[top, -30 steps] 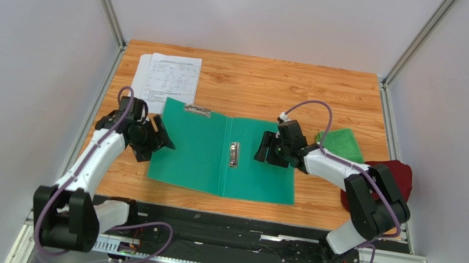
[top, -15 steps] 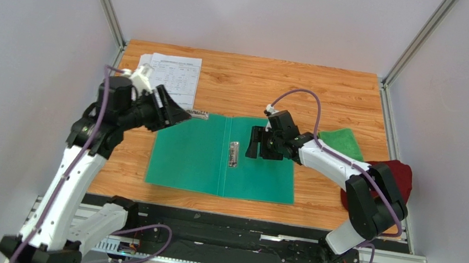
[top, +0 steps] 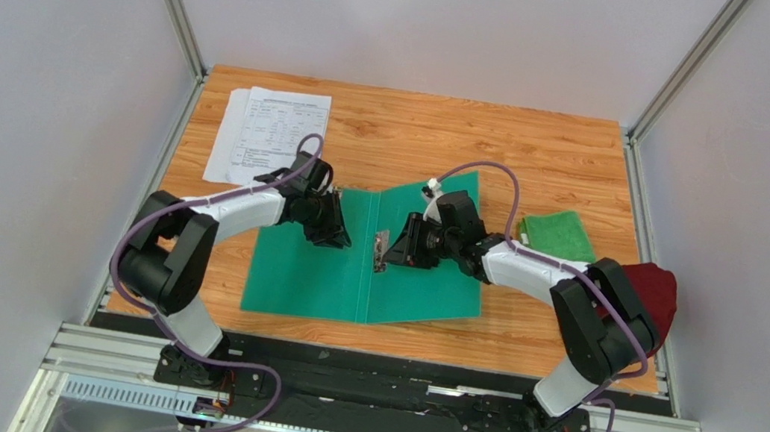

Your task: Put the files into the folder

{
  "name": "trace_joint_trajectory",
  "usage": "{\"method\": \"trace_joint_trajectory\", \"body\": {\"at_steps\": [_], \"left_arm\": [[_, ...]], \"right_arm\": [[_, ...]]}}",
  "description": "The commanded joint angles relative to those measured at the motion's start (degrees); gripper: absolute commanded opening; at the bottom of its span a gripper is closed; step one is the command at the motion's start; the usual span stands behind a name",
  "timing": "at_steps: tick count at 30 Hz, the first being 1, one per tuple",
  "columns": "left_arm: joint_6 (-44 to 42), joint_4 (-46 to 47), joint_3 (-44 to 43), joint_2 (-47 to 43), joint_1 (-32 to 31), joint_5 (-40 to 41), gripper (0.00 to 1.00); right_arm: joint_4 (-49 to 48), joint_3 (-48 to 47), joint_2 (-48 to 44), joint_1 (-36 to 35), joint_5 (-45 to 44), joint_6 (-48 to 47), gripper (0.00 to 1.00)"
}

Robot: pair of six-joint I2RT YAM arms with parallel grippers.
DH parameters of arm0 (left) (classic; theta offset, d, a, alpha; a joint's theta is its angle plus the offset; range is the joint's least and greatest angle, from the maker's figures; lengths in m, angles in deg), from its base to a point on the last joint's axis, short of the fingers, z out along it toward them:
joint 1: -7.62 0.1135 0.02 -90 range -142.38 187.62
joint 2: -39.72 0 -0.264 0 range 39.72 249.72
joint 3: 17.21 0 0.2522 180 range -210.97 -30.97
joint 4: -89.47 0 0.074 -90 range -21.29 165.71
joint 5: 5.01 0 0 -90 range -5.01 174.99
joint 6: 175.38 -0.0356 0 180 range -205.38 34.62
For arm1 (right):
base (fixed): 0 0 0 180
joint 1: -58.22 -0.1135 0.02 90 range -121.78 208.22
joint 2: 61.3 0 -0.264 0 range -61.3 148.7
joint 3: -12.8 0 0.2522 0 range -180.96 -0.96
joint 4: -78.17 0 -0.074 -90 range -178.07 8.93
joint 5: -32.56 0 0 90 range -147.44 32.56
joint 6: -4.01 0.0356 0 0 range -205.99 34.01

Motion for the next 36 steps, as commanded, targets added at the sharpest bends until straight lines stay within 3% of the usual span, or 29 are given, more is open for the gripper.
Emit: {"method": "trace_joint_trajectory", "body": {"at_steps": [1, 7, 15, 20, 36], "left_arm": [[1.95, 10.87, 3.08, 1.70, -3.90, 1.13, 0.30], [5.47, 14.93, 10.46, 2.15, -5.14, 4.99, 0.29], [6.09, 15.28, 11.79, 3.56, -5.14, 5.61, 0.27], [4.78, 13.26, 11.18, 4.17, -5.14, 6.31, 0.26], [2.57, 11.15, 11.53, 3.47, -5.14, 6.58, 0.25]], "right_arm": [[-9.17, 1.35, 3.34, -0.51, 5.91, 1.77, 0.29], [-11.81, 3.81, 5.54, -0.60, 5.91, 2.12, 0.29], [-14.89, 5.14, 7.74, -0.60, 5.39, 2.83, 0.15], [-14.63, 4.43, 7.30, -0.25, 4.16, 3.26, 0.20], [-13.66, 1.27, 10.64, 1.69, 5.47, 6.43, 0.16]]}}
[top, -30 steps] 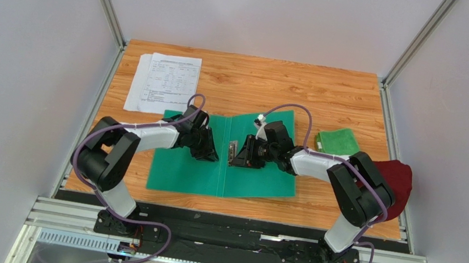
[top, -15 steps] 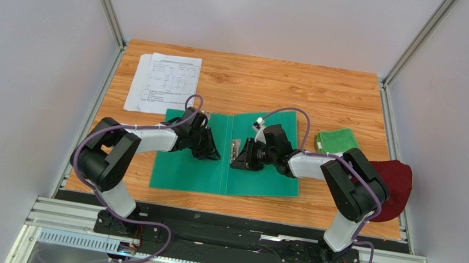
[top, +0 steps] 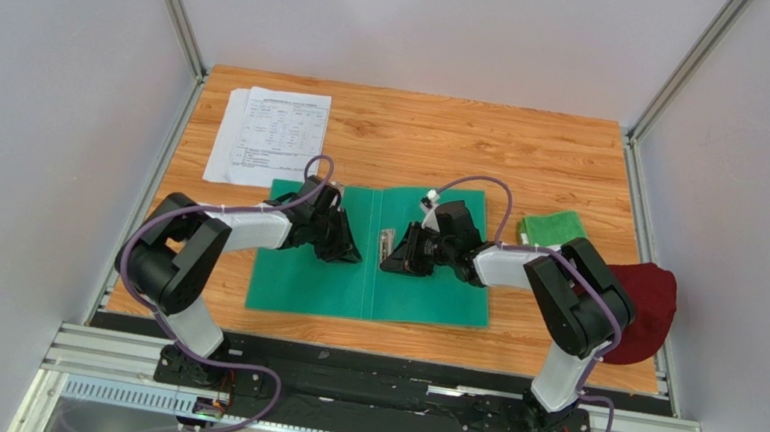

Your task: Put the files into the folder

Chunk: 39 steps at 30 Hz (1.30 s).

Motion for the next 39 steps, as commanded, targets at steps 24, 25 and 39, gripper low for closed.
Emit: {"method": "trace_joint_trajectory", "body": {"at_steps": [24, 25, 39], "left_arm": [[-7.74, -19.04, -20.95, 7.11, -0.42, 5.69, 0.56], [-8.18, -19.32, -22.09, 9.12, -0.42, 5.70, 0.56], [-7.48, -19.09, -26.69, 15.13, -1.30, 10.88, 0.33]], "right_arm": [[22.86, -6.18, 6.13, -1.95, -25.32, -0.02, 0.00], [23.20, -6.44, 6.22, -2.04, -25.67, -0.37, 0.00], [26.37, -10.22, 6.93, -3.89, -31.57, -3.00, 0.00]]}}
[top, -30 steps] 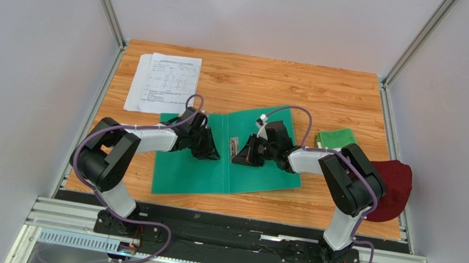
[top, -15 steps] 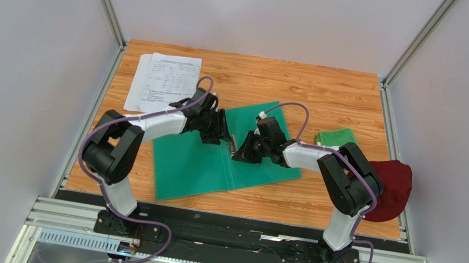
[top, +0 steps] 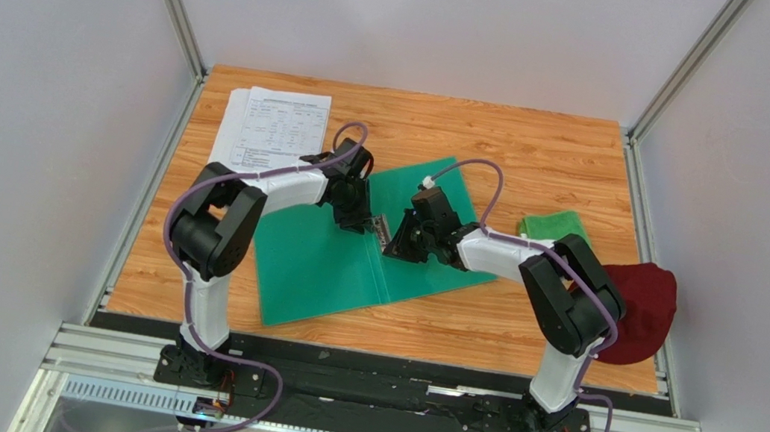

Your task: Put the files into the folder

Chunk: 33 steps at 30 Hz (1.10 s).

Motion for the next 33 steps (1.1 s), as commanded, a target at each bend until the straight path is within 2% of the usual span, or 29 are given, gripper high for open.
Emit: {"method": "trace_joint_trajectory", "body": {"at_steps": [1, 3, 5, 8, 19, 22, 27, 29, 30, 33], "left_arm": [[-0.75, 2.07, 2.45, -3.12, -0.77, 3.43, 0.35], [-0.13, 3.65, 4.49, -4.98, -0.78, 4.40, 0.47], [-0.13, 2.61, 2.56, -5.17, -0.78, 5.11, 0.57], [0.04, 0.24, -1.21, -2.80, -0.78, 4.58, 0.57], [0.13, -2.58, -6.05, 3.62, -0.78, 5.28, 0.34], [-0.04, -3.98, -6.93, 4.68, -0.78, 6.77, 0.33], [-1.80, -6.27, -9.57, 7.39, -0.78, 7.74, 0.16], [-2.76, -7.67, -10.62, 8.37, -0.78, 7.66, 0.03], [-3.38, -8.37, -11.06, 9.41, -0.78, 7.66, 0.00], [-6.71, -9.52, -12.30, 10.39, -1.30, 7.39, 0.00]], "right_arm": [[9.67, 1.38, 4.28, 0.27, -10.37, -4.77, 0.00], [9.24, 1.64, 3.76, 0.27, -9.66, -5.30, 0.00], [8.27, 1.82, 3.14, 0.27, -8.96, -5.22, 0.00], [6.86, 2.26, 2.79, 0.35, -6.87, -5.30, 0.00], [1.59, 3.32, 1.47, 0.35, -1.84, -5.04, 0.00], [1.41, 2.97, 1.47, 0.35, -1.22, -5.22, 0.00], [2.02, 2.35, 1.47, 0.35, -1.40, -5.74, 0.00], [2.29, 1.74, 1.73, 0.35, -1.31, -6.01, 0.00], [2.46, 1.47, 1.82, 0.35, -1.31, -6.18, 0.00], [3.87, -0.19, 2.70, 0.44, -1.83, -7.06, 0.00]]}}
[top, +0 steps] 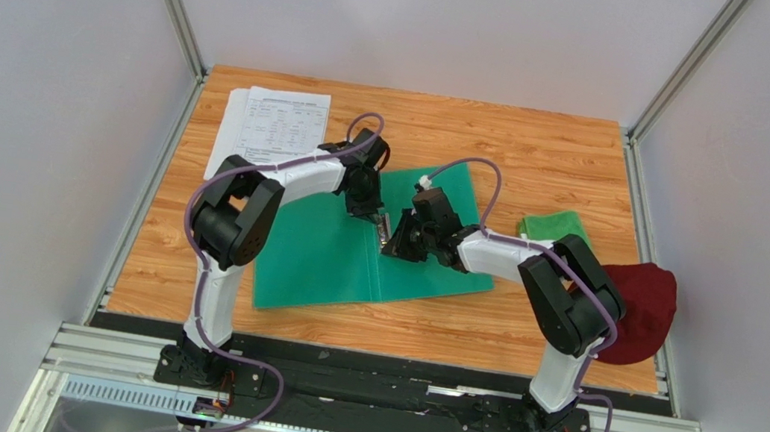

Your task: Put the files into the folder

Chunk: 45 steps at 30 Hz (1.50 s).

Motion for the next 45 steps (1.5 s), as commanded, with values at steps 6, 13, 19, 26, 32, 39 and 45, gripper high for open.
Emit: {"method": "trace_joint_trajectory", "body": {"at_steps": [6, 13, 19, 26, 32, 39, 45], "left_arm": [[-12.67, -7.70, -3.13, 5.24, -0.45, -1.23, 0.00], [-17.59, -7.09, -1.64, 4.45, -0.81, -1.50, 0.00], [-20.76, -8.40, -2.07, 4.72, -0.89, -1.07, 0.00], [-23.40, -9.55, -2.69, 5.16, -1.07, 1.40, 0.00], [-23.75, -9.55, -2.95, 5.42, -1.07, 1.13, 0.00], [-23.23, -9.37, -3.04, 5.25, -1.07, 0.87, 0.00], [-20.95, -9.37, -2.60, 5.07, -1.07, 0.34, 0.00]], "right_arm": [[14.79, -3.77, 5.85, -0.02, -9.25, -3.26, 0.00], [22.00, -5.80, 11.05, -1.16, -17.86, -1.85, 0.00], [25.51, -7.46, 12.36, -1.60, -24.01, -1.67, 0.00], [27.89, -9.66, 10.26, -2.48, -28.15, -2.73, 0.00], [23.77, -11.68, 5.69, -3.01, -18.52, -4.75, 0.00], [10.66, -7.40, 1.75, -1.52, -5.76, -5.19, 0.00], [-2.14, -0.36, -2.57, 1.21, 5.94, -4.49, 0.10]]}}
